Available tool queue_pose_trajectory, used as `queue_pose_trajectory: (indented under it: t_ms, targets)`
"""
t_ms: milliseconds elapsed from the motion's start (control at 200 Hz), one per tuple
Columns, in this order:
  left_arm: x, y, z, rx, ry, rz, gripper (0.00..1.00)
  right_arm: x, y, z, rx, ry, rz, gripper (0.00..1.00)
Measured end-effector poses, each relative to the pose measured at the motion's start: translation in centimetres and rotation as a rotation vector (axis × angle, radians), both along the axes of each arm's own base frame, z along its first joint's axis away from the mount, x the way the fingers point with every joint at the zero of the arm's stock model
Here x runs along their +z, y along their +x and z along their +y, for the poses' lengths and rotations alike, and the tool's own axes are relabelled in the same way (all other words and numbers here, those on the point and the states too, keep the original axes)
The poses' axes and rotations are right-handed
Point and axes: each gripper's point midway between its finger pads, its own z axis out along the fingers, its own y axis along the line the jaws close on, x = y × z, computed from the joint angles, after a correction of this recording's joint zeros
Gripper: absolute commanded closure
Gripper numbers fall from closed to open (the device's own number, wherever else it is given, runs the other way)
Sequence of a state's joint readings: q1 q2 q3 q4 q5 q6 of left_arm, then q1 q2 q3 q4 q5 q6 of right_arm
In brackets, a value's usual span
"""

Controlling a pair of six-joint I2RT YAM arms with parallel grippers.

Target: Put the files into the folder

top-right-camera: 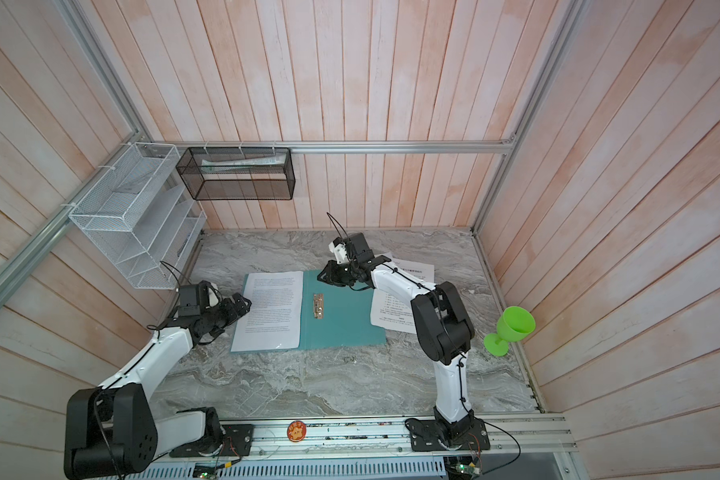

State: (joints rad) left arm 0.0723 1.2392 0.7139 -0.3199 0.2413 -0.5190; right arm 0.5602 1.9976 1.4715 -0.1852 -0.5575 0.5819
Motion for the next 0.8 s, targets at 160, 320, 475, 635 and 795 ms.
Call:
queue_pose_trajectory:
  t_ms: [160, 320, 475, 635, 795]
  targets:
    - [3.3, 1.2, -2.7, -0.069, 0.006, -0.073, 0.04, -4.2, -1.6, -2.1, -0.018, -0.036, 0.081, 0.86]
    - [3.6, 0.4, -7.5, -0.195, -0.011, -0.085, 0.07, -6.4, -3.6, -2.3, 0.001, -0.036, 0.144, 0.86]
    - [2.2, -2.1, -10.6, -0.282, -0.032, -0.094, 0.08, -6.4, -4.6, -1.4, 0.022, -0.016, 0.154, 0.86]
    - [-1.2, -5.6, -11.2, -0.304, -0.050, -0.036, 0.08, -6.2, -5.9, -0.1, 0.047, 0.015, 0.177, 0.86]
    - [-3.0, -7.1, -11.0, -0.289, -0.065, 0.000, 0.08, -5.6, -6.4, 0.8, 0.068, 0.053, 0.190, 0.85]
